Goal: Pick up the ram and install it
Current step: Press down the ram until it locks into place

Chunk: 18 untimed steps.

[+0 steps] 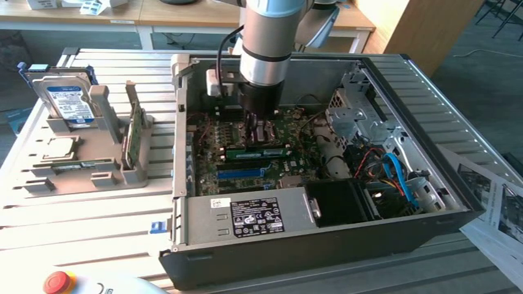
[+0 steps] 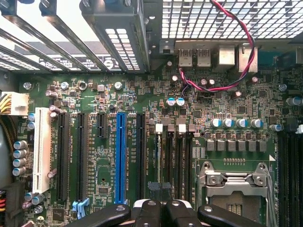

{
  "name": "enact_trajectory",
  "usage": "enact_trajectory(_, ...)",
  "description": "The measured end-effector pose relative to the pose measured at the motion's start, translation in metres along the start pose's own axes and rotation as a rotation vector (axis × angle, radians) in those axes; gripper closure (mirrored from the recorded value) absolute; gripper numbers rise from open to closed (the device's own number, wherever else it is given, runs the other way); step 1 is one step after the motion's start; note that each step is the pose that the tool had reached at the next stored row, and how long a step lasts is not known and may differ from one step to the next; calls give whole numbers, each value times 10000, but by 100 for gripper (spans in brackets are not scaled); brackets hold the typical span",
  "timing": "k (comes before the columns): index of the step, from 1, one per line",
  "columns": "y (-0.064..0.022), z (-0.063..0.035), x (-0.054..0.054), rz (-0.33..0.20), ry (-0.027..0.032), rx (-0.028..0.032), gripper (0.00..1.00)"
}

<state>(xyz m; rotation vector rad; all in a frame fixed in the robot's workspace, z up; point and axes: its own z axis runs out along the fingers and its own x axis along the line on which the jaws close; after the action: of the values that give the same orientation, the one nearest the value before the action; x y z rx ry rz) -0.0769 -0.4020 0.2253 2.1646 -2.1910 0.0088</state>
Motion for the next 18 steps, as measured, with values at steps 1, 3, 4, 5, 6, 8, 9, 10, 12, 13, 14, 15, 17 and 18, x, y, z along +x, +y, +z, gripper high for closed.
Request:
enact_trajectory(1,1,0,0,-1,0,0,89)
enact_trajectory(3,4,1,1,0,0,0,89)
enact_trajectory(4,6,1,1,0,0,0,89)
enact_trajectory(5,7,1,1,0,0,0,89)
enact_trajectory(6,8,1,1,0,0,0,89)
enact_trajectory(8,8,1,1,-1,1,-1,89)
enact_trajectory(9,8,1,1,0,0,0,89)
enact_trajectory(10,9,1,1,0,1,0,89)
enact_trajectory(12,9,2,1,0,1,0,89)
enact_trajectory(13,9,3,2,0,2,-1,89)
enact_trajectory(14,9,4,2,0,2,-1,89)
enact_trajectory(15,9,6,2,0,2,-2,89)
enact_trajectory(17,9,10,1,0,2,-2,89)
enact_trajectory(18,9,11,1,0,2,-1,89)
